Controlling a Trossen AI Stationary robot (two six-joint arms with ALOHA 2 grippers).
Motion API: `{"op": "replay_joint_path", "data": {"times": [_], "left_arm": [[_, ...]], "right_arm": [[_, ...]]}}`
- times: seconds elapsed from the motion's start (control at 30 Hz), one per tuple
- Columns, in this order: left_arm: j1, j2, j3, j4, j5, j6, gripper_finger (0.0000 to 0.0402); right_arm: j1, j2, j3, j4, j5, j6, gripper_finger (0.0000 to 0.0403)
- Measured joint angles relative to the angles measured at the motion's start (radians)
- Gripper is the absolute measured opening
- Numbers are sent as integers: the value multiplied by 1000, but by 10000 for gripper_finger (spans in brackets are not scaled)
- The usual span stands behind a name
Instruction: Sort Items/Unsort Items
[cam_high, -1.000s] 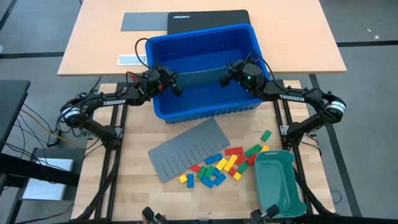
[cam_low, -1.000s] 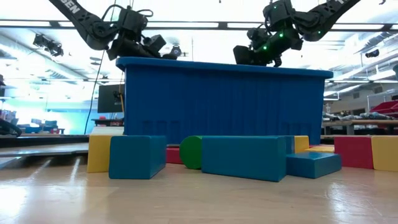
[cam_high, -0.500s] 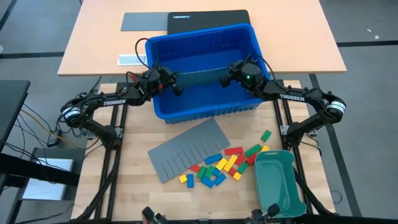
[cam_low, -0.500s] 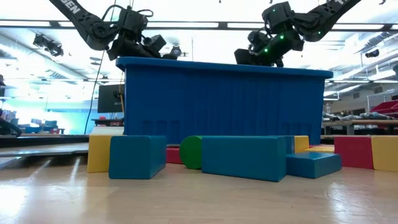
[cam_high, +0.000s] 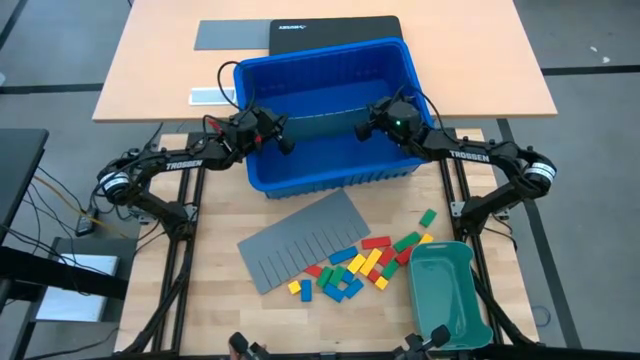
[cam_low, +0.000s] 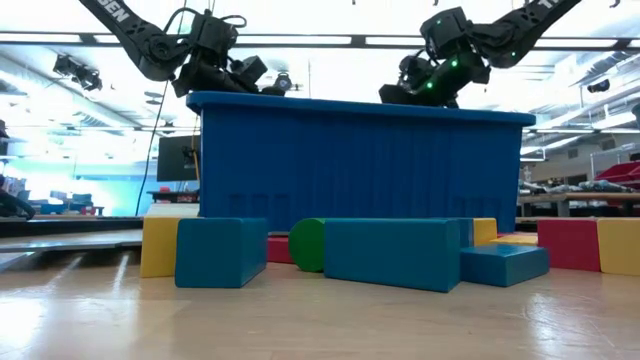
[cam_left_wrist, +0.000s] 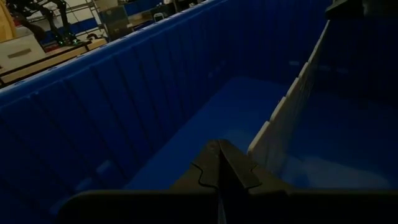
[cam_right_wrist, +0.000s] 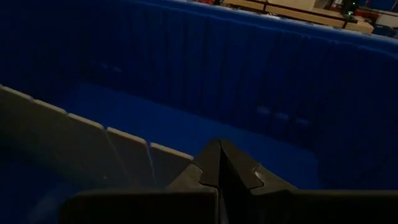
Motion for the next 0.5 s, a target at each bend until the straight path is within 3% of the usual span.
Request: {"op": "replay_joint_path", "data": {"times": [0.3, 0.5], "left_arm": [[0, 0, 0, -9, 0, 0, 5], [0, 1, 0, 3, 0, 8, 5]], "right_arm": [[-2, 96, 5, 107, 23, 1, 0], [16, 88, 0, 145, 13, -55, 0]]}}
